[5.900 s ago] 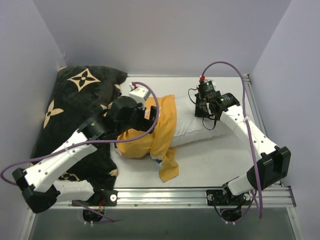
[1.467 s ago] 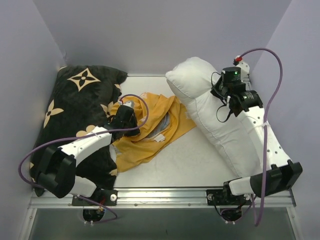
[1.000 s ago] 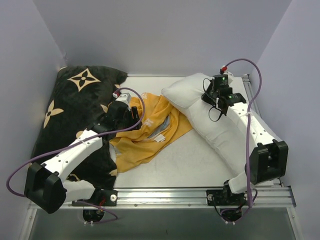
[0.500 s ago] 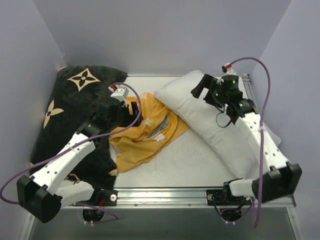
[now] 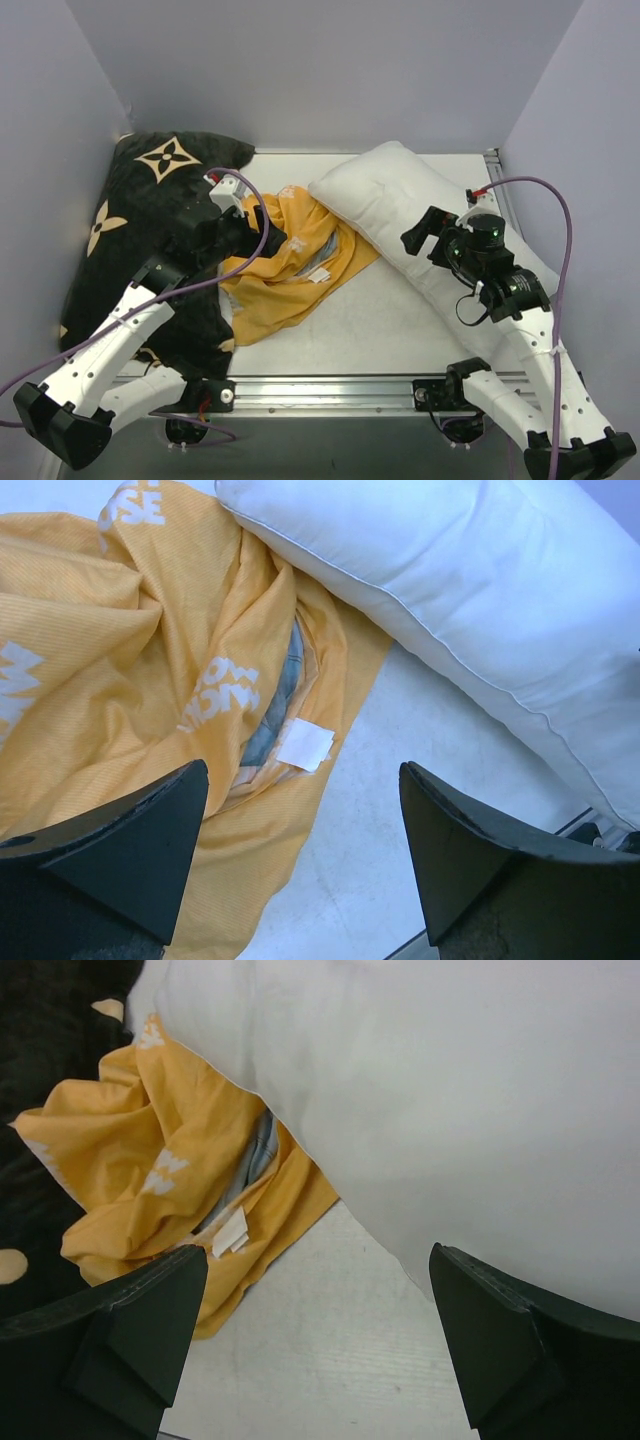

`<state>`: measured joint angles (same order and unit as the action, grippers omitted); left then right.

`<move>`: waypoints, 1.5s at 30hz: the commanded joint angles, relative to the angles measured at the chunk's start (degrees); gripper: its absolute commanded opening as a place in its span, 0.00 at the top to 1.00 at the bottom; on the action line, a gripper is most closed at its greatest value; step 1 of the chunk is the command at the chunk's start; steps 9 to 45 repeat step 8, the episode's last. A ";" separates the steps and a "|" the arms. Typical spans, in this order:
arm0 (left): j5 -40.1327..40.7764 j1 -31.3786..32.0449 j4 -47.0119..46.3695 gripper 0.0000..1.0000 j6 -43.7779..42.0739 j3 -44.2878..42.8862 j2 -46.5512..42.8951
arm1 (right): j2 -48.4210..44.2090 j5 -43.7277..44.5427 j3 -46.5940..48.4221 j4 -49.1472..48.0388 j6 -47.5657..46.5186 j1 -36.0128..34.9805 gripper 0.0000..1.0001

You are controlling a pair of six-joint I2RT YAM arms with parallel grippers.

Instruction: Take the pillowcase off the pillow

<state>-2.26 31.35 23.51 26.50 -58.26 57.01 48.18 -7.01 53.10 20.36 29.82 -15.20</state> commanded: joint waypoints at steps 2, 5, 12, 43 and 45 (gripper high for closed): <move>-2.31 0.20 -2.85 0.13 -1.36 1.13 -1.64 | -0.55 1.47 -0.10 1.09 -2.31 -0.18 0.00; -1.60 0.20 -3.21 0.12 -1.10 1.31 -1.47 | -0.28 1.47 0.33 1.17 -2.58 -0.18 0.00; -2.31 0.37 -3.29 0.10 -2.07 0.43 -1.20 | 0.15 1.38 0.69 1.00 -2.84 -0.18 0.00; -2.31 0.37 -3.29 0.10 -2.07 0.43 -1.20 | 0.15 1.38 0.69 1.00 -2.84 -0.18 0.00; -2.31 0.37 -3.29 0.10 -2.07 0.43 -1.20 | 0.15 1.38 0.69 1.00 -2.84 -0.18 0.00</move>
